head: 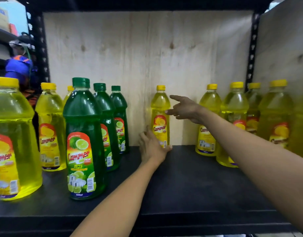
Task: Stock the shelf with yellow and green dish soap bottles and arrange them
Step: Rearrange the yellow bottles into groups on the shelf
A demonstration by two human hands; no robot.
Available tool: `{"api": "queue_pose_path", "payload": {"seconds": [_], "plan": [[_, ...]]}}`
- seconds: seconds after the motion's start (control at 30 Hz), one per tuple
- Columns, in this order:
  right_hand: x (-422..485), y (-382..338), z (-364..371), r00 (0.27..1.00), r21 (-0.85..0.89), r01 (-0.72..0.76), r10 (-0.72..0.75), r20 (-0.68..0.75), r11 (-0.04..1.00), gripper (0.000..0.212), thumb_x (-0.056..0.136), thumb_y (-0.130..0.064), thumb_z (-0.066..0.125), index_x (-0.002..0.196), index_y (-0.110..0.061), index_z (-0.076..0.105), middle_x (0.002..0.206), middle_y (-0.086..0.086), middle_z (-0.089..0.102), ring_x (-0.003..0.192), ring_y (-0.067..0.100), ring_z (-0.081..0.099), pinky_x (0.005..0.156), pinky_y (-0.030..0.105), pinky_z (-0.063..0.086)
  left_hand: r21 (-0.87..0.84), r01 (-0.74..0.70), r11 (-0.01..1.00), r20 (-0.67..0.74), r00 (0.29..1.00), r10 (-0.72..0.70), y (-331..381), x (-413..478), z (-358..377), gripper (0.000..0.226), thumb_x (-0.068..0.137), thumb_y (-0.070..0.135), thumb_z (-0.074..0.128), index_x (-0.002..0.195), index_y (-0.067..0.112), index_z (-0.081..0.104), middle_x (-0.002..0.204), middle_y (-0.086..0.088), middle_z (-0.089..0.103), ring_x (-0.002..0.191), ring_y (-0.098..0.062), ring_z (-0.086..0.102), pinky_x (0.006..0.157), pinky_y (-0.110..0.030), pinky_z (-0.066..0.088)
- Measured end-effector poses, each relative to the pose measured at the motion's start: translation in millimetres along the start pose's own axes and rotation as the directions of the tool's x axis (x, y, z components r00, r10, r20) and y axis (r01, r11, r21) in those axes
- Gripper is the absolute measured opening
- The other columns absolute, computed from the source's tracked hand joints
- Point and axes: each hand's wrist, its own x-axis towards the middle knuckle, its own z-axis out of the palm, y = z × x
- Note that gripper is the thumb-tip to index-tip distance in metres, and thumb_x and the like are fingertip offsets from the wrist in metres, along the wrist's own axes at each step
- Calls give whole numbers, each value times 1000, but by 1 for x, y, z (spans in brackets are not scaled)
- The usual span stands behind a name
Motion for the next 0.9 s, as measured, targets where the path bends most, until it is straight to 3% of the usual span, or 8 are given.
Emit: {"api": "queue_pose_path", "payload": {"seconds": [0.1,0.2,0.27,0.37,0.47,0.53,0.7,0.9], "plan": [[-45,-9,-36,926,-311,125,-224,-305,942,53,76,-13,82,126,-23,68,115,13,69,106,25,67,90,29,51,-29,-270,962,-134,955,264,36,-27,-8,76,80,30,75,143,23,33,130,-8,40,119,-27,47,101,-43,45],[-76,-6,-74,664,-516,54,-417,-621,855,39,73,-16,72,111,-27,71,109,7,65,103,28,62,82,29,43,-319,-246,915,89,954,287,68,-57,8,48,79,26,77,121,27,54,114,2,55,95,-11,60,92,-35,53],[-86,5,-96,589,-470,-97,-330,-738,877,52,71,-24,73,121,-27,60,121,12,58,114,36,54,92,35,42,-391,-147,909,277,923,269,87,-76,28,56,76,33,81,124,28,53,121,3,59,103,-12,62,96,-36,53],[-87,19,-116,749,-235,-184,-18,-662,954,86,67,-30,85,141,-21,42,135,16,53,129,37,49,104,39,43,-408,-48,912,364,907,210,113,-88,56,84,75,37,82,144,20,38,136,2,55,125,-20,55,106,-37,45],[-84,31,-117,839,-183,-235,104,-534,955,95,62,-29,92,143,-14,45,136,10,58,129,32,54,101,38,49,-409,-5,913,369,914,170,130,-85,76,87,73,44,82,143,17,38,138,-4,56,127,-24,54,105,-41,46],[-79,41,-112,826,-207,-244,91,-557,947,85,58,-31,94,132,-13,56,127,10,65,121,31,61,95,39,54,-390,-4,921,356,922,155,134,-84,83,80,74,45,80,139,20,41,135,-4,58,124,-26,55,102,-41,48],[-90,37,-92,759,-268,-195,-28,-650,943,87,60,-36,93,134,-13,55,127,16,65,120,39,60,96,46,54,-401,34,915,351,929,119,128,-86,83,66,78,39,79,132,21,45,130,-3,62,122,-25,58,100,-38,47],[-95,11,-48,764,-279,-164,-57,-643,946,87,54,-56,89,125,-17,61,120,15,68,114,39,63,89,41,53,-405,1,914,363,918,159,78,-78,23,65,84,32,76,139,20,43,130,0,62,120,-21,58,103,-37,46]]}}
